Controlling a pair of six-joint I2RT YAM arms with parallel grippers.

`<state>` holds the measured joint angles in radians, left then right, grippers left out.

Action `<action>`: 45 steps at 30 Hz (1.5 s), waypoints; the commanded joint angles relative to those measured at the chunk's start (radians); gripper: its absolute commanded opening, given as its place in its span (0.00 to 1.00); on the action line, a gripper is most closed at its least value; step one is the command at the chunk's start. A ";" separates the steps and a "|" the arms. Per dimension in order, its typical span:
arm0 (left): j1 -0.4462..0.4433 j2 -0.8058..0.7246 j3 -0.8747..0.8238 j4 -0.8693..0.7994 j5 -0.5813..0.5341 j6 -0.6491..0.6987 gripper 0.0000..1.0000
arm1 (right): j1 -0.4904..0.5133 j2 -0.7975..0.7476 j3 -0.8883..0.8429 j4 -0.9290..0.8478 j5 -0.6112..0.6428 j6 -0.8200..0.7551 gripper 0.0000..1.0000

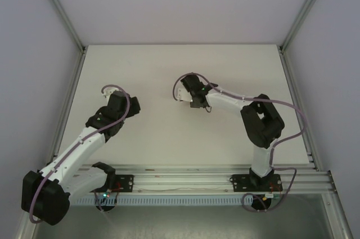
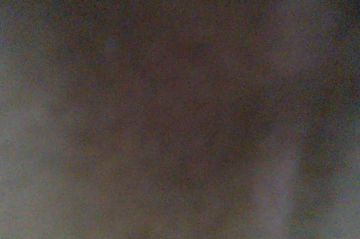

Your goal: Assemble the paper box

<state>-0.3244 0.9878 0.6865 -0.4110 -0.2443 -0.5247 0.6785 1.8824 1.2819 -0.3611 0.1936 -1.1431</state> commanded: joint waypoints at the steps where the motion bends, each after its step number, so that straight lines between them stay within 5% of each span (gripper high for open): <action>1: 0.007 -0.013 0.004 0.022 -0.024 -0.018 1.00 | 0.012 0.022 -0.031 0.148 0.123 -0.038 0.42; 9: 0.007 -0.031 -0.026 0.065 0.016 -0.021 1.00 | 0.033 0.004 -0.161 0.240 0.086 -0.065 0.48; 13: 0.007 -0.033 -0.030 0.073 0.024 -0.014 1.00 | 0.051 -0.039 -0.197 0.189 0.029 -0.047 0.80; 16: 0.007 -0.035 -0.033 0.086 0.020 -0.006 1.00 | 0.067 -0.080 -0.231 0.165 0.029 -0.046 0.92; 25: 0.006 -0.055 -0.017 0.121 0.002 0.049 1.00 | 0.093 -0.307 -0.232 -0.133 -0.133 0.115 1.00; 31: 0.007 -0.107 -0.017 0.207 -0.093 0.129 1.00 | 0.086 -0.593 -0.322 0.028 -0.123 0.301 1.00; 35: 0.008 -0.093 -0.045 0.316 -0.161 0.219 1.00 | -0.003 -0.650 -0.353 0.170 -0.069 0.601 1.00; 36: 0.009 -0.080 -0.070 0.372 -0.188 0.243 1.00 | -0.050 -0.779 -0.366 0.189 -0.082 0.697 1.00; 40: 0.034 0.015 -0.203 0.669 -0.295 0.368 1.00 | -0.267 -0.872 -0.495 0.337 -0.099 1.030 1.00; 45: 0.099 0.173 -0.250 0.868 -0.261 0.444 1.00 | -0.425 -0.859 -0.719 0.559 -0.109 1.077 1.00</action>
<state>-0.2565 1.1202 0.4301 0.2619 -0.4725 -0.1665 0.2920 0.9947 0.6617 0.0414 0.0868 -0.2050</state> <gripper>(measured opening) 0.998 0.999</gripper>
